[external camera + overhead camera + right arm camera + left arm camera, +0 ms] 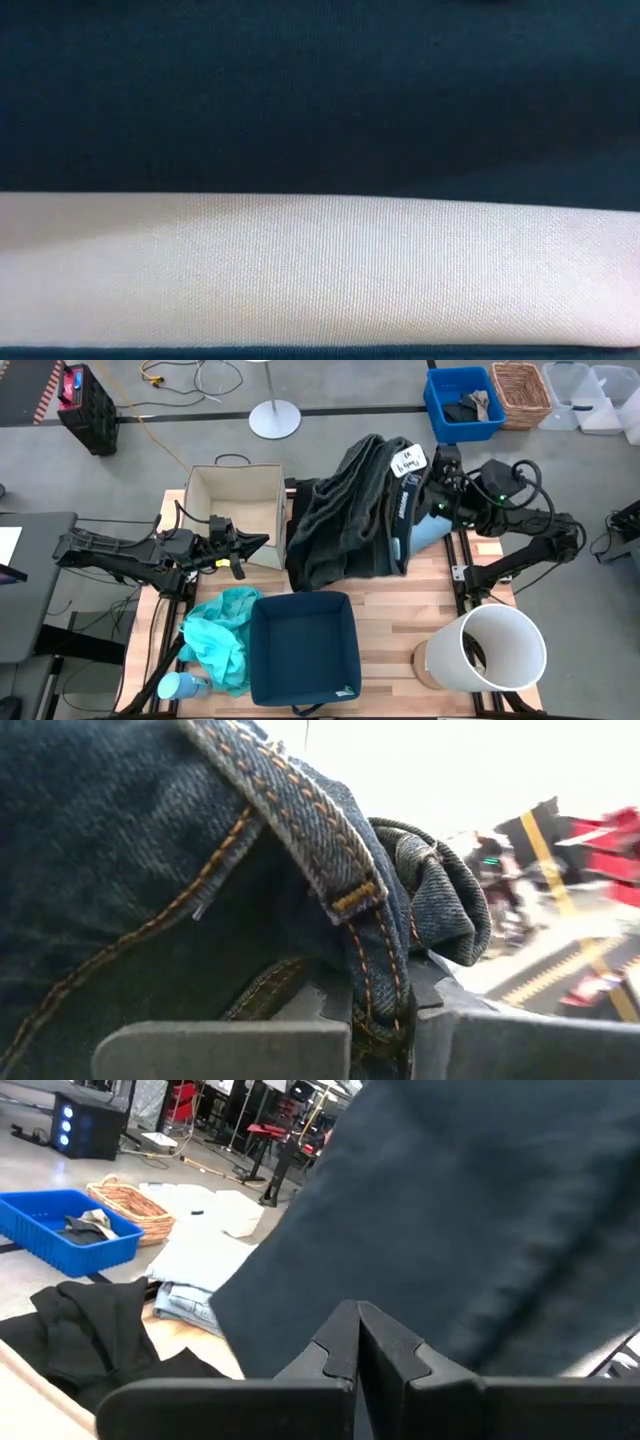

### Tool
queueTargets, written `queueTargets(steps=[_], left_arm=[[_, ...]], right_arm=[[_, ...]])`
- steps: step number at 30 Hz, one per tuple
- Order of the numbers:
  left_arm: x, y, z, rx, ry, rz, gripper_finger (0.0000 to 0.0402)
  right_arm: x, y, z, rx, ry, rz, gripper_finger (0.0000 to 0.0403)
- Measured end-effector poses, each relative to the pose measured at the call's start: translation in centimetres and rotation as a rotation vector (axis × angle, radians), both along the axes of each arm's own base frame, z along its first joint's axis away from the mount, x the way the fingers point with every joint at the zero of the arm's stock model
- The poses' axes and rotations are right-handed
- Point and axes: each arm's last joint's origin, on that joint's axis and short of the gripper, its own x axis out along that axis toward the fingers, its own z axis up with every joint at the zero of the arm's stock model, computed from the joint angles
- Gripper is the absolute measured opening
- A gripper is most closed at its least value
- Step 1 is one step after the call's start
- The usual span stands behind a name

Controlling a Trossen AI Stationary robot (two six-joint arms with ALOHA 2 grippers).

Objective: Sort clothes
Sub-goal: Put the black denim jeans into the blue laundry bin

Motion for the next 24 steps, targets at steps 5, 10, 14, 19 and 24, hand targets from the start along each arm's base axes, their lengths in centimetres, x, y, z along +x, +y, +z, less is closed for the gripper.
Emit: queueTargets(steps=[5,10,14,19,24], left_arm=[[0.0,0.0,0.0,0.001,0.000,0.000,0.0000],[0.0,0.0,0.0,0.003,0.001,0.000,0.0000],[0.0,0.0,0.0,0.004,0.002,0.001,0.0000],[0.0,0.0,0.0,0.004,0.002,0.000,0.0000],[0.0,0.0,0.0,0.004,0.002,0.001,0.0000]], right_arm=[[1.2,1.9,0.0,0.016,-0.069,0.115,0.0029],[3.1,3.6,-1.1,0.061,-0.053,0.213,0.0029],[4.9,4.7,-2.1,0.104,-0.026,0.276,0.0029],[7.0,5.9,-2.3,0.112,0.000,0.367,0.0029],[9.6,6.7,-3.2,0.125,0.098,0.453,0.0029]])
